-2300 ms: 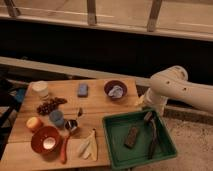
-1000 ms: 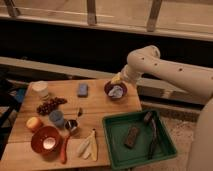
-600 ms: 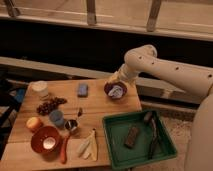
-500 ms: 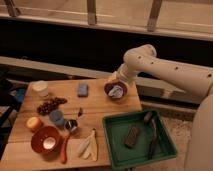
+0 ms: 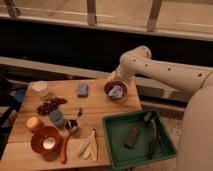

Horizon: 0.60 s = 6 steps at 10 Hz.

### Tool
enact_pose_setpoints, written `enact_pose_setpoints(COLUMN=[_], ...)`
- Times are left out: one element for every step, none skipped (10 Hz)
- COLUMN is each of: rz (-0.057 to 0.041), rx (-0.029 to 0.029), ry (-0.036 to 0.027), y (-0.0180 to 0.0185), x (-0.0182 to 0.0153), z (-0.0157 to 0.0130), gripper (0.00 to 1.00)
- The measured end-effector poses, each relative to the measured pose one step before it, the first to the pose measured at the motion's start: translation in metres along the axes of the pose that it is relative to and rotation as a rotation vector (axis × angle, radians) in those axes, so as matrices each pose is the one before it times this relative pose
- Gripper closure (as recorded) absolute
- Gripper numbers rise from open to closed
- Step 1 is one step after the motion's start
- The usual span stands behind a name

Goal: Place towel in tray

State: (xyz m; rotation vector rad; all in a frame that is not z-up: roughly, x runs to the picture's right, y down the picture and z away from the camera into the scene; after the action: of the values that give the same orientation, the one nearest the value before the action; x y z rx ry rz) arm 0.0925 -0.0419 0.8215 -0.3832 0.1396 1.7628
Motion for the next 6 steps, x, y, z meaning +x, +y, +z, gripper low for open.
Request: enact_pose_setpoints(rz=[0.00040,0.00704,0.00978,0.01002,0.00244,0.00188], rx=[-0.00388,-0.00364,-0.00278,-0.01007,-0.00987,-0.01334], ry=[0.00398,0.00638,0.00408,0.00369,0.00506,0.01139], y=[0.00380,0.00031,-0.00316,-0.00055,0.00370,0.00454], x=[-0.00179,-0.00156,-0.00199,-0.00393,-0.00231,-0.00152], z=[0.00751,0.00775,0.00984,0.00849,0.00518,0.00881], gripper=[0.22,0.22,0.22,0.22,0.22,0.22])
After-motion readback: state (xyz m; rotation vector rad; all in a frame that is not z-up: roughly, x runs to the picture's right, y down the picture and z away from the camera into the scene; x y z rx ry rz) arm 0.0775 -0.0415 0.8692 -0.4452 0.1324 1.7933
